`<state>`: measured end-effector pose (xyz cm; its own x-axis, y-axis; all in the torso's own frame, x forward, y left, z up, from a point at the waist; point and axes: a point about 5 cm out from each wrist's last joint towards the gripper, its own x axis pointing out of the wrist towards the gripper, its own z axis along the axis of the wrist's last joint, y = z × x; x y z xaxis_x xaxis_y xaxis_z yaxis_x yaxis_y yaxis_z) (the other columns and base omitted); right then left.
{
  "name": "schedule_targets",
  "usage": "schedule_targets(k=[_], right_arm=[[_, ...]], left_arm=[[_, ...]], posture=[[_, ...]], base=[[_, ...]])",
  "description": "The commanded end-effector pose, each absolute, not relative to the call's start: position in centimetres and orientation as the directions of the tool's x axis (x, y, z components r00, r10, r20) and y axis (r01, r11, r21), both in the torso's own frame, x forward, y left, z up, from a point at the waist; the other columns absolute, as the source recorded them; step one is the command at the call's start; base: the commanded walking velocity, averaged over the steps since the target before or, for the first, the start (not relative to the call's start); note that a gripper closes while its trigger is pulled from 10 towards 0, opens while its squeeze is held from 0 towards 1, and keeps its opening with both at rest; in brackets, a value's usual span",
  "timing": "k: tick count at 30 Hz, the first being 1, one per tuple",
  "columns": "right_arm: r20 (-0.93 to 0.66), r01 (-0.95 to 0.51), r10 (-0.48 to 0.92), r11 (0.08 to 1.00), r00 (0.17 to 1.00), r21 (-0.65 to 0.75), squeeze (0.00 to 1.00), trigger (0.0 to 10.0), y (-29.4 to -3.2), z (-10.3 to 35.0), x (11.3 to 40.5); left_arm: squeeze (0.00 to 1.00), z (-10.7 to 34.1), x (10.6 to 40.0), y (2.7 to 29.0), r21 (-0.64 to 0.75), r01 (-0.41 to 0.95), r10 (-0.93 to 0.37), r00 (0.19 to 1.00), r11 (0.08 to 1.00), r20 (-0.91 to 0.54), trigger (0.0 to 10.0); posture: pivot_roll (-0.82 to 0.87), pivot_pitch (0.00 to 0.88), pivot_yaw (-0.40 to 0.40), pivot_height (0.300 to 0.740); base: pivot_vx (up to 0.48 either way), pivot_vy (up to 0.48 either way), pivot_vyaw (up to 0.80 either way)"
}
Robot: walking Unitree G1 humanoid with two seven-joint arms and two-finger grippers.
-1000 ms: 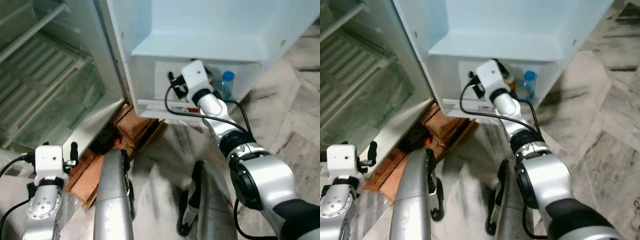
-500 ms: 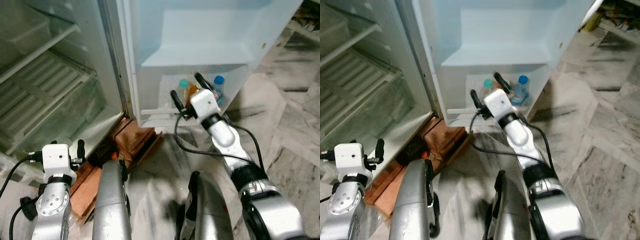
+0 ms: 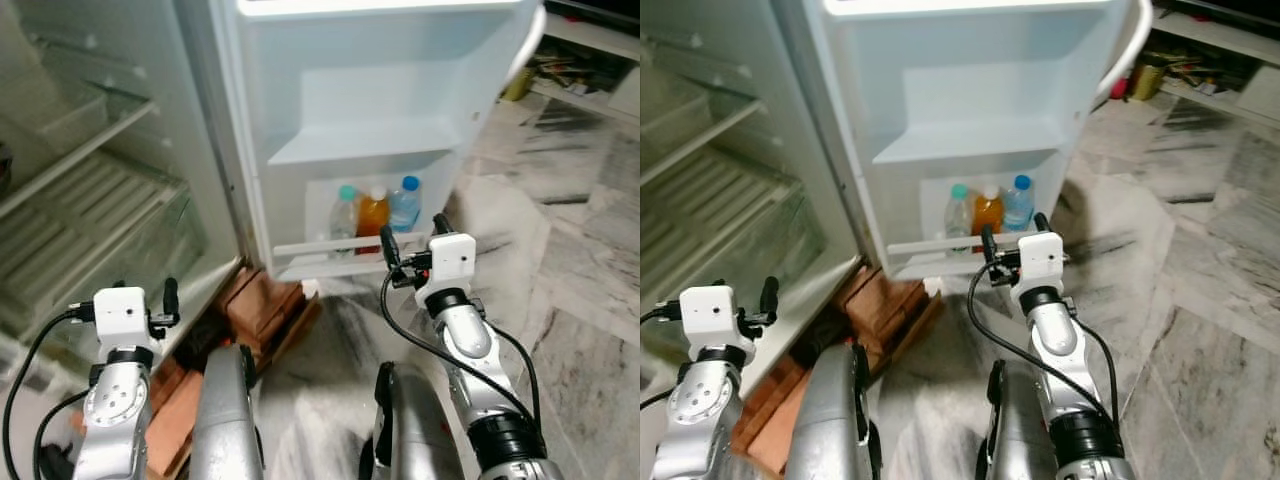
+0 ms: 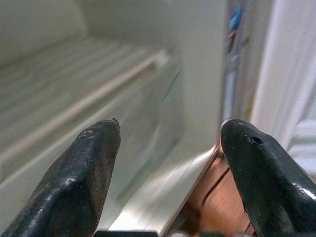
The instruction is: Restocking fridge
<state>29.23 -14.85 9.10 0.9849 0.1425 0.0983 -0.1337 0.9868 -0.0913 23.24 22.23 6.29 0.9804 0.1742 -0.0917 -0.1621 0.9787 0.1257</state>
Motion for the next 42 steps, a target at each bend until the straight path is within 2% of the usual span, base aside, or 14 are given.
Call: schedule_targets(k=[1,5,16,20,22,42], right_arm=[[0.093,-0.091,0.097,0.994,0.991,-0.063,0.0,10.0,-15.4,9.4,29.2],[0.091,-0.108,0.114,0.992,0.989,-0.072,0.0,10.0,-15.0,9.7,29.3],[0.079,-0.081,0.086,0.995,0.993,-0.064,0.0,10.0,-15.6,10.2,30.1],[0.083,-0.099,0.109,0.988,0.991,-0.116,0.0,10.0,-14.9,10.3,29.9],[0.077,-0.18,0.188,0.979,0.979,-0.095,0.0,10.0,-14.2,10.1,29.4],[0.081,-0.179,0.188,0.979,0.979,-0.101,0.0,10.0,-14.6,10.5,29.7]], left_arm=[[0.0,6.1,23.4,21.9,0.132,-0.151,0.164,0.982,0.98,-0.095,10.0],[0.0,5.8,23.9,21.2,0.155,-0.11,0.125,0.988,0.982,-0.089,10.0],[0.0,5.7,24.2,21.2,0.16,-0.135,0.15,0.985,0.978,-0.083,10.0],[0.0,5.7,24.3,21.4,0.163,-0.14,0.154,0.985,0.977,-0.078,10.0],[0.0,5.7,24.3,21.4,0.165,-0.142,0.156,0.984,0.976,-0.08,10.0],[0.0,5.5,24.4,21.0,0.167,-0.123,0.138,0.987,0.978,-0.08,10.0]], posture=[[0.1,0.0,0.017,0.557],[0.1,0.0,0.018,0.557],[0.1,0.0,0.01,0.557],[0.1,0.0,0.006,0.557],[0.1,0.0,0.003,0.557],[0.1,0.0,0.002,0.652]], base=[[0.0,0.0,-0.59],[0.0,0.0,-0.56],[0.0,0.0,-0.52],[0.0,0.0,0.0],[0.0,0.0,0.0],[0.0,0.0,0.0]])
